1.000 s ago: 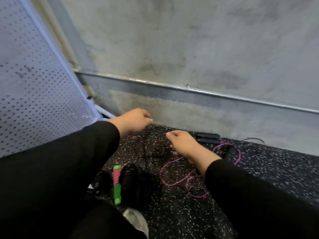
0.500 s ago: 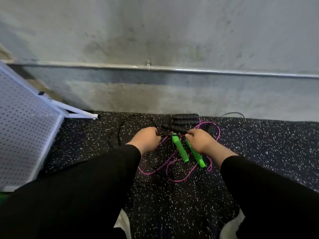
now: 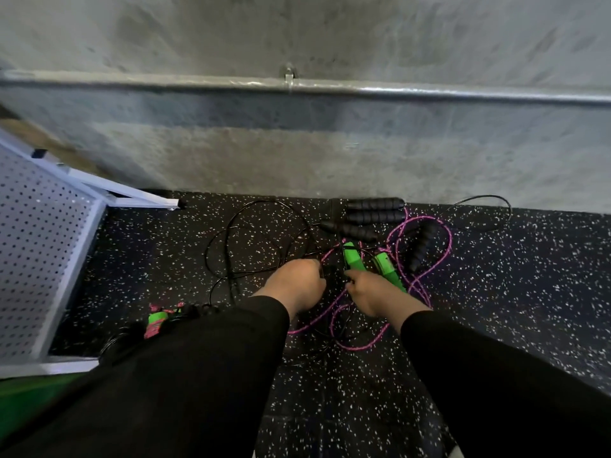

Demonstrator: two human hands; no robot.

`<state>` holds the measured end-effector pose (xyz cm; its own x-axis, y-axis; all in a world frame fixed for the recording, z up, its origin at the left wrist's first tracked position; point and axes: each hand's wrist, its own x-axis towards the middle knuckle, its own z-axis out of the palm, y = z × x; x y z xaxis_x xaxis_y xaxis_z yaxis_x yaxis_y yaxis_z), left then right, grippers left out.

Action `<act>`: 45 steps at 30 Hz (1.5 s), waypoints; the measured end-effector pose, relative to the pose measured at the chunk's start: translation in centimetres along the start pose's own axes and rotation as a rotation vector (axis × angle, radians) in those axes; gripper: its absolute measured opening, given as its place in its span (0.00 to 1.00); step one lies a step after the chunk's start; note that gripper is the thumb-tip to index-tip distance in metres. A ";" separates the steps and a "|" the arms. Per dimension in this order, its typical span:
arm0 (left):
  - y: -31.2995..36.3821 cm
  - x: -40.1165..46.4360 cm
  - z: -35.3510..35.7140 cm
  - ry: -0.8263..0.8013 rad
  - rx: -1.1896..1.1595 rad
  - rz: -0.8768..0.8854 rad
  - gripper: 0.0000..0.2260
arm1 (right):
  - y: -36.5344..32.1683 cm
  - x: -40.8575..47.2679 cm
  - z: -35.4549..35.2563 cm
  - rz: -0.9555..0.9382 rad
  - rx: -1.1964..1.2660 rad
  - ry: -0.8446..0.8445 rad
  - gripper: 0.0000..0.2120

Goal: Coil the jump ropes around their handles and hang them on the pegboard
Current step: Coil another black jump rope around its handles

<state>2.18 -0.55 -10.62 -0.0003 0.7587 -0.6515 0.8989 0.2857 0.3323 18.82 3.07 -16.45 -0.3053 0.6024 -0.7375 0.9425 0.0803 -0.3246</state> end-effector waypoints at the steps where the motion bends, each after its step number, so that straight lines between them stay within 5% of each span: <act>1: -0.1 0.0 0.1 -0.001 -0.004 -0.004 0.11 | -0.2 0.4 0.4 0.004 -0.040 -0.012 0.20; 7: -0.1 0.2 -0.1 0.019 -0.021 0.012 0.15 | -1.4 1.8 1.8 0.027 -0.228 -0.110 0.17; 17: 0.3 -0.9 -2.4 0.077 -0.191 0.015 0.15 | -3.6 -0.6 -4.0 0.004 0.719 0.312 0.09; 23: 4.1 -5.9 -5.7 -0.032 -0.692 0.089 0.08 | -6.6 -6.4 -10.6 -0.103 0.943 0.376 0.13; 25: 5.6 -8.3 -7.5 0.091 -0.811 0.122 0.09 | -7.2 -9.2 -12.4 -0.144 0.935 0.414 0.13; 28: 7.3 -11.8 -11.6 0.373 -0.562 0.211 0.12 | -7.9 -13.9 -15.2 -0.221 0.892 0.471 0.15; 35: 11.4 -21.6 -19.0 0.588 -0.519 0.420 0.12 | -9.4 -25.8 -18.0 -0.395 0.372 0.626 0.14; 39: 12.8 -25.0 -20.3 0.692 -0.631 0.591 0.13 | -9.5 -29.9 -17.5 -0.468 0.462 0.650 0.02; 45: 13.6 -27.1 -20.1 0.841 -0.755 0.665 0.09 | -9.5 -32.1 -15.8 -0.406 0.694 0.604 0.07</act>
<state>5.62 -5.40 25.27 -0.1732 0.9331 0.3152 0.3680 -0.2355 0.8995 21.88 -4.48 19.69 -0.2843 0.9495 -0.1331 0.4354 0.0042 -0.9002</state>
